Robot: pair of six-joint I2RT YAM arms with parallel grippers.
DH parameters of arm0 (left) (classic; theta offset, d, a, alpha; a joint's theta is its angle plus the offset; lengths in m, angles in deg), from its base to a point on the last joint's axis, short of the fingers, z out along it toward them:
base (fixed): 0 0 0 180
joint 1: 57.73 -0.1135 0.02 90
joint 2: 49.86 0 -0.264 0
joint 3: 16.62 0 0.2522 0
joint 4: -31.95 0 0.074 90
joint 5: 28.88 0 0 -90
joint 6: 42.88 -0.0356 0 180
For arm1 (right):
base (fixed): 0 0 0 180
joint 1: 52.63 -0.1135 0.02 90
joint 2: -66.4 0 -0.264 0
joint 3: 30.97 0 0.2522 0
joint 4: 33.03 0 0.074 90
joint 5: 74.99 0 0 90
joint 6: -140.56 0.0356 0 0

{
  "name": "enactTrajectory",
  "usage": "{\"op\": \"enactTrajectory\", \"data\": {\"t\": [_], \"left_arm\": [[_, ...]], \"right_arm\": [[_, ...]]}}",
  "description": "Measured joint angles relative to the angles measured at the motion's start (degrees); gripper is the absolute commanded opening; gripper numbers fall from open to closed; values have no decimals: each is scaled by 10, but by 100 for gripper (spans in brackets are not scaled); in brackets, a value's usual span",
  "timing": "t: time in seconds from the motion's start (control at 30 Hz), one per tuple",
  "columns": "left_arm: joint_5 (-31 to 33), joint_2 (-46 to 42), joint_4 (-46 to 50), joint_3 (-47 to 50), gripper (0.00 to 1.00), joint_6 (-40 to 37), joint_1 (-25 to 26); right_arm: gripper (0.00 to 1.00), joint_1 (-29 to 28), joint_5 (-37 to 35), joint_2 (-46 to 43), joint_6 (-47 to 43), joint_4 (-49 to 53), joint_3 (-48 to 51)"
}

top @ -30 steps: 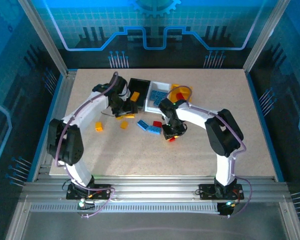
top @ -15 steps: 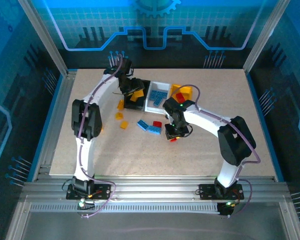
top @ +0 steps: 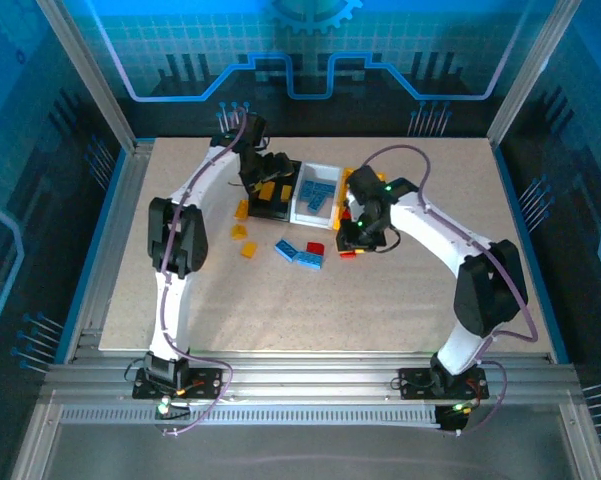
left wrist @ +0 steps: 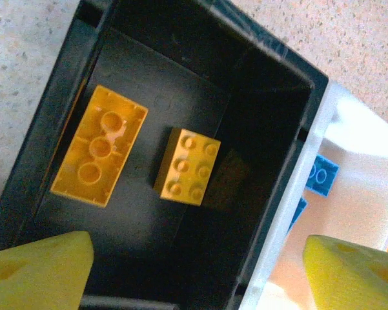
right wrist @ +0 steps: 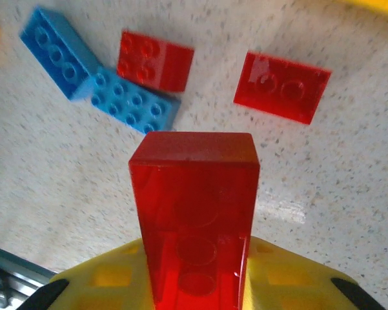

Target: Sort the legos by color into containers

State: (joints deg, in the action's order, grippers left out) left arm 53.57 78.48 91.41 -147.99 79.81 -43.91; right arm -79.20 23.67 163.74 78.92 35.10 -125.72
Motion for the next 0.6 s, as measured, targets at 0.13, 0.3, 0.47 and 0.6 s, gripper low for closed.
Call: {"op": "enactTrajectory", "data": {"t": [0.13, 0.3, 0.47, 0.6], "left_arm": [[-1, -92, -15, 103, 99, -5, 0], [-10, -248, -37, 265, 99, -16, 0], [-24, -395, -44, 438, 99, -17, 0], [-33, -484, -27, 534, 99, -18, 0]], "right_arm": [[30, 40, 22, 10, 11, 1, -46], [30, 78, 22, 80, 21, 12, -150], [30, 98, 7, 205, 21, 31, -286], [30, 103, -7, 288, 21, 51, -369]]}}
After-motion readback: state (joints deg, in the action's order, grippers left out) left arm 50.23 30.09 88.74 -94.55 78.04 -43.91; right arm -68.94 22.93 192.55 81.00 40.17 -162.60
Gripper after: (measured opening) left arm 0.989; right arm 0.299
